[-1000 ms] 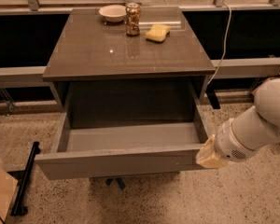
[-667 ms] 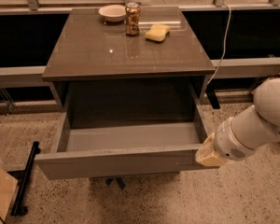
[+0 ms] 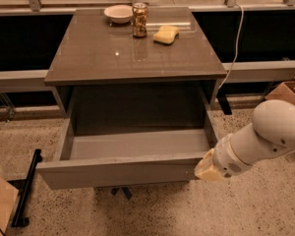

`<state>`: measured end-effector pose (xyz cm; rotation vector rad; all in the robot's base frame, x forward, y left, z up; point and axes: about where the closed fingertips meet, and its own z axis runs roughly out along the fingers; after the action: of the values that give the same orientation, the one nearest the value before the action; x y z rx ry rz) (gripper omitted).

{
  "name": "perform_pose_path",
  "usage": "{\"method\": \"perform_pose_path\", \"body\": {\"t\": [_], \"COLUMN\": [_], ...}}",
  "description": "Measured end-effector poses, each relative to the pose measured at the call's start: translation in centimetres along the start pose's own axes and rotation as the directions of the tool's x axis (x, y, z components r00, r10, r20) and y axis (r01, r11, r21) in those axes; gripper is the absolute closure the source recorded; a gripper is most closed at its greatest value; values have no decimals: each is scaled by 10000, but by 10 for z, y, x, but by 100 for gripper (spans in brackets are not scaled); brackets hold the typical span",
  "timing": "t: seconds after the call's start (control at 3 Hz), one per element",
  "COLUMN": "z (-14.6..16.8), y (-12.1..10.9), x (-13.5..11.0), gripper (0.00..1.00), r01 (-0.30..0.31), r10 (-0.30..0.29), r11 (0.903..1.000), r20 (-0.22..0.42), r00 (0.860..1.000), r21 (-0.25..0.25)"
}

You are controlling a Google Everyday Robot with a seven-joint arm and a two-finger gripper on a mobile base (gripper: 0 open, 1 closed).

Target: Close top drawer

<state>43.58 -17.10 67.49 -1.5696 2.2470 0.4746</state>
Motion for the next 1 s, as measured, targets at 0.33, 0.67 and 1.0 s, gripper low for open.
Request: {"method": "perform_pose_path", "body": {"t": [0.33, 0.67, 1.0], "z": [42, 42, 59], "y": [-15, -14, -44], "x": [-1, -1, -16], "gripper": [100, 100, 100], "r01": [-45, -44, 311], "r10": [64, 63, -293], "r11": [9992, 9992, 9994], "r20": [488, 489, 1003], "r00": [9988, 9988, 9945], "r21": [-387, -386, -172]}}
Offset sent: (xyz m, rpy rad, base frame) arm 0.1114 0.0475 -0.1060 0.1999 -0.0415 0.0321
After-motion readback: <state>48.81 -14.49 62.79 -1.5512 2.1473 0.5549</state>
